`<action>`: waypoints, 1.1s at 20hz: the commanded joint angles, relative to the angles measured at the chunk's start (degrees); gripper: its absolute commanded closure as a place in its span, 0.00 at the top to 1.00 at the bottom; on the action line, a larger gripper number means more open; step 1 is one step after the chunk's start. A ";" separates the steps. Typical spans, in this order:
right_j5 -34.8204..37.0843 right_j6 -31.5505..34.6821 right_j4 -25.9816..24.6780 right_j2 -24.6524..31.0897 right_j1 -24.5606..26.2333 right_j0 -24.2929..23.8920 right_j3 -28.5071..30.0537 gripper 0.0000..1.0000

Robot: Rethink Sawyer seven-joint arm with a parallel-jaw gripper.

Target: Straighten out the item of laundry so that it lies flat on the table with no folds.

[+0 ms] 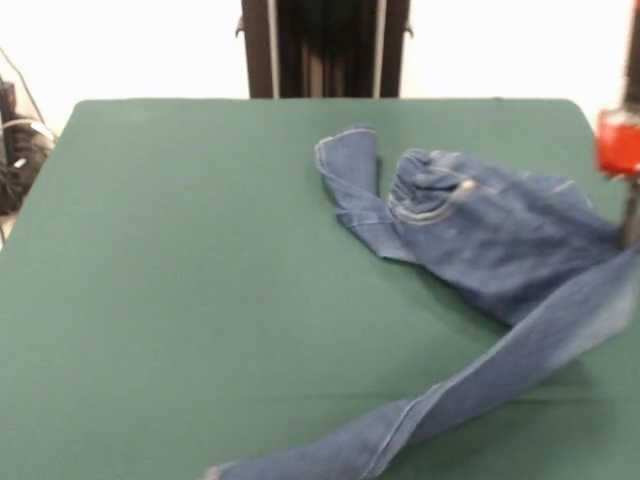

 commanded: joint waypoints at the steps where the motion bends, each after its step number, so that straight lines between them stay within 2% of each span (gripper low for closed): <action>1: 4.90 21.22 6.30 -0.01 2.92 3.95 5.19 0.00; 11: 1.04 27.03 8.72 -1.21 8.32 5.78 1.38 0.00; 16: -1.94 25.81 8.72 -0.18 8.80 5.05 2.25 0.00; 17: -1.55 26.17 9.10 -0.73 8.83 5.45 2.33 1.00; 22: -1.64 25.90 9.25 -0.68 8.72 5.30 2.66 1.00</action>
